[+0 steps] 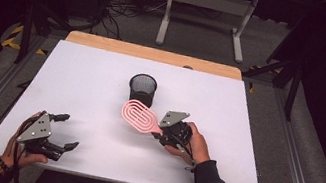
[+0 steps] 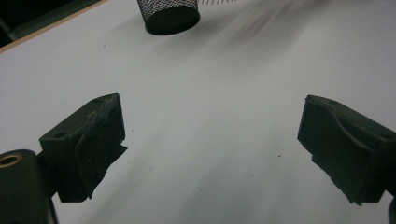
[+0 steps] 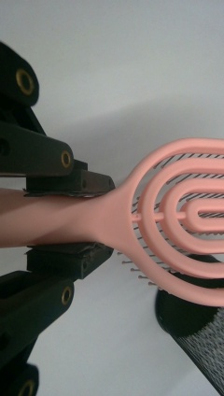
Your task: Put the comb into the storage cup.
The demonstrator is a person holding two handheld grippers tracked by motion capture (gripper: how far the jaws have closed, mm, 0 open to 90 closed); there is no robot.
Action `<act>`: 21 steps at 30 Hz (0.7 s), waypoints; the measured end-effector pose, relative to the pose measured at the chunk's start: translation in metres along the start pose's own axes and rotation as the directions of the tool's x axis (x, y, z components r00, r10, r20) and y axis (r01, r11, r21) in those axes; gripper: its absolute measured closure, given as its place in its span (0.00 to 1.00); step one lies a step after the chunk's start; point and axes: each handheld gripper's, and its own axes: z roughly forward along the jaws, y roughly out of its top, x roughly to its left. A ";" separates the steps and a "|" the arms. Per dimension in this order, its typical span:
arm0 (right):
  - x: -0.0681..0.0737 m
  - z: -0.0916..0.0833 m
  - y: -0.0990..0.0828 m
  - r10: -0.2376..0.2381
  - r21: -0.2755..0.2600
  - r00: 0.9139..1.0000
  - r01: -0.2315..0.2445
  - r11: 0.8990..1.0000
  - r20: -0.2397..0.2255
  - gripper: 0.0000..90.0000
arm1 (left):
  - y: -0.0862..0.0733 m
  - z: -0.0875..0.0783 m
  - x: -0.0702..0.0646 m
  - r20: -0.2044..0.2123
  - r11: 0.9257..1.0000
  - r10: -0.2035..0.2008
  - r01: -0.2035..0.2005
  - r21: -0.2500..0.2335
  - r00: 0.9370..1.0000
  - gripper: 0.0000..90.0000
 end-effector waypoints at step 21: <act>0.010 -0.031 0.007 0.104 -0.271 0.982 -0.058 0.961 0.158 0.77 | 0.004 0.001 0.006 0.009 1.000 -0.019 0.019 -0.012 1.000 0.09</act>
